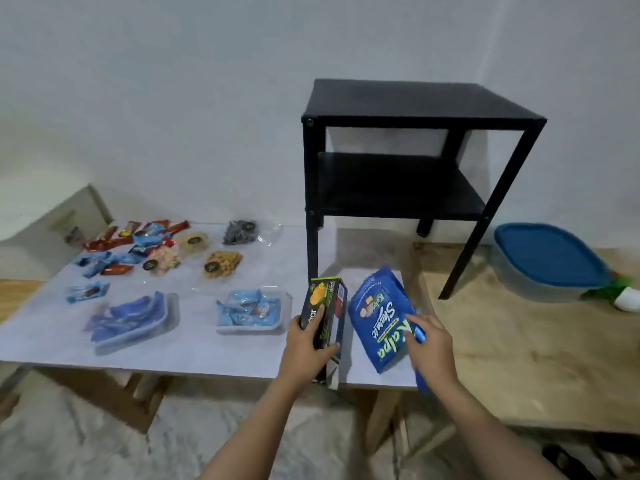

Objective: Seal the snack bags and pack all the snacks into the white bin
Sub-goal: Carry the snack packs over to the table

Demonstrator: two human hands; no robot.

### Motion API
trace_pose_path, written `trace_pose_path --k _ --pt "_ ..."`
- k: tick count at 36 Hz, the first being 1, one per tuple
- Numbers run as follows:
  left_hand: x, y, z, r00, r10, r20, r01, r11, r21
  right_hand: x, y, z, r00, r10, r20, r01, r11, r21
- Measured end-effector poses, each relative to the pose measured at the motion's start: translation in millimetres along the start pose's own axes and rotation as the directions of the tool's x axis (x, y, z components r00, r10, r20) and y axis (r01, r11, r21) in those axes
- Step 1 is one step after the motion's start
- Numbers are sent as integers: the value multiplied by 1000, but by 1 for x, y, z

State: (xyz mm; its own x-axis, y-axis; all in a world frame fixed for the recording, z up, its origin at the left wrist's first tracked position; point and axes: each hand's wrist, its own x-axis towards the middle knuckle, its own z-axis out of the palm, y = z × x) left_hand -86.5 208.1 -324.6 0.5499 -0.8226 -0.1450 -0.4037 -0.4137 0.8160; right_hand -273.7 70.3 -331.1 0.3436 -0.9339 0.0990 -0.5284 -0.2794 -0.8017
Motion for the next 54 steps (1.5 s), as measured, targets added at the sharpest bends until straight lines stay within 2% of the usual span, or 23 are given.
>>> trace_pose_path --k 6,8,16,25,28,31,36,42,46,51,54 --pt "-27 8 -48 987 -6 -163 -5 998 -70 7 -54 -15 982 -186 19 182 974 133" --pt "-37 8 -66 977 -20 -214 2 996 -86 8 -74 -11 965 -259 22 255 959 128" --pt "-87 -25 -150 895 -148 -422 107 987 -120 -7 -167 56 834 -526 166 506 850 148" --pt "-170 -113 -249 680 -374 -631 290 927 -236 -68 -272 181 605 -708 365 630 706 323" --pt "-200 -143 -286 598 -435 -674 362 896 -257 -92 -306 227 509 -743 435 656 662 363" --pt "-232 -175 -322 519 -476 -710 396 870 -295 -118 -340 271 447 -757 477 659 639 396" --pt "-278 -224 -379 419 -525 -741 444 830 -338 -168 -397 341 351 -761 546 636 621 458" --pt "-332 -273 -433 314 -567 -761 461 792 -400 -230 -457 412 279 -754 594 595 622 509" --pt "-369 -304 -455 212 -606 -766 448 757 -475 -271 -486 457 176 -742 646 560 616 555" --pt "-410 -343 -473 96 -660 -745 423 704 -570 -321 -522 514 38 -744 668 580 560 591" --pt "-432 -370 -484 21 -711 -703 437 639 -633 -351 -541 552 -57 -724 687 585 534 611"
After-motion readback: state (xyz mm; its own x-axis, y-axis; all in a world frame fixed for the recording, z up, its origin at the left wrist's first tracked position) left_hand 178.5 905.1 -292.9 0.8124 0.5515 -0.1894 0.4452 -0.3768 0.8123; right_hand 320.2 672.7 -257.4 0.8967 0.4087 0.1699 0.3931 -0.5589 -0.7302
